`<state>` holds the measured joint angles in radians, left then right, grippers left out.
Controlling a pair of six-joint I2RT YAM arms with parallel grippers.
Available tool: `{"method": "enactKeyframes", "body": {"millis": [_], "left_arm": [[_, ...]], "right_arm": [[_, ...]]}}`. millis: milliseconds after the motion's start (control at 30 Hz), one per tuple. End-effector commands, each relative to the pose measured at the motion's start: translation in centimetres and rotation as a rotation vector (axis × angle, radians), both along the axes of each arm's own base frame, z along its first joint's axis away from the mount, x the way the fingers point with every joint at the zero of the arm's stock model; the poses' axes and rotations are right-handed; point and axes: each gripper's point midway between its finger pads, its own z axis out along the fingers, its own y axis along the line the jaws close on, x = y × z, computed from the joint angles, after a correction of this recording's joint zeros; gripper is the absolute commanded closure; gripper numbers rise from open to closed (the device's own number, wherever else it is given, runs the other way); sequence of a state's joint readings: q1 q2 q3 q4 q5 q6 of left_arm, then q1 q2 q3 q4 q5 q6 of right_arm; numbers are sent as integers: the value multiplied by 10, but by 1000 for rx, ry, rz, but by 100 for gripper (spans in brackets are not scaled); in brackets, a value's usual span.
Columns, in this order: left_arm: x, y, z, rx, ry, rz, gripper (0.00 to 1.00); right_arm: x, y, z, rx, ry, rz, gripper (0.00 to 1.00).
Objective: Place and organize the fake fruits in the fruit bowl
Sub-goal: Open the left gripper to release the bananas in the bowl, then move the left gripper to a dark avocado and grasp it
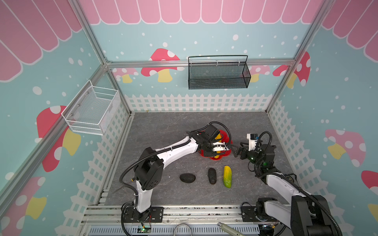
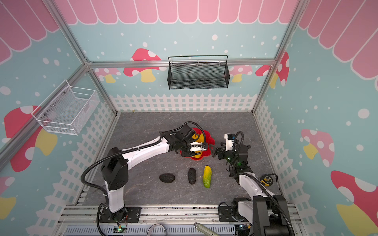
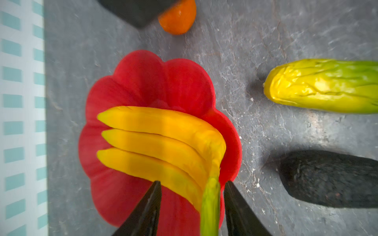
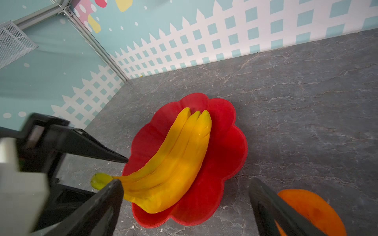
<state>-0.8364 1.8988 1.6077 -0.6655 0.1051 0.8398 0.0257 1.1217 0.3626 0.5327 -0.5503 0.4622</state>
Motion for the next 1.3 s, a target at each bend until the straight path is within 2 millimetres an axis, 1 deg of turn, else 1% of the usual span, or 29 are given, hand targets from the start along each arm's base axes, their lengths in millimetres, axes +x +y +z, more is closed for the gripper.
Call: {"method": "enactKeyframes", "body": {"millis": [0,100,133,200,267,300,367,467,533,633,667,767,833,900,933,1000,1167,1267], "left_arm": [[-7,-6,42,-125,-43,-24,45],[-16,3,60,-167,-55,-6,41],[-21,9,67,-181,-61,2,39],[-30,25,75,-190,-74,31,37],[-42,51,73,-164,-86,80,35],[-47,64,68,-142,-85,109,33],[-60,92,49,-95,-63,175,33],[-91,117,17,-84,44,224,31],[-106,128,-1,-97,90,245,31],[-128,143,-29,-73,125,214,30],[-131,148,-35,-56,124,203,29],[-137,156,-51,-3,123,173,29],[-136,156,-58,21,122,156,29],[-134,152,-64,35,126,135,28],[-133,150,-66,41,132,127,28],[-134,145,-71,51,156,108,28],[-132,137,-82,48,193,88,29],[-130,136,-90,52,221,90,30]], "right_arm": [[2,-3,7,-2,-16,-13,1],[1,-3,13,-24,-47,-10,0],[-1,-2,17,-30,-66,-2,1],[-7,6,29,-34,-124,49,2],[-15,22,41,-42,-184,130,2],[-19,32,46,-50,-209,173,2],[-34,56,60,-64,-276,288,2],[-57,81,81,-103,-372,402,2],[-69,87,85,-120,-399,427,1],[-94,95,85,-73,-402,511,0],[-102,98,82,-69,-385,546,0],[-118,107,58,-58,-335,578,1],[-127,112,43,-58,-295,605,0],[-131,111,30,-58,-272,600,0],[-132,110,28,-55,-274,595,0],[-134,111,32,-54,-286,599,0],[-135,110,29,-57,-280,596,0],[-134,110,29,-58,-279,594,0]]}}
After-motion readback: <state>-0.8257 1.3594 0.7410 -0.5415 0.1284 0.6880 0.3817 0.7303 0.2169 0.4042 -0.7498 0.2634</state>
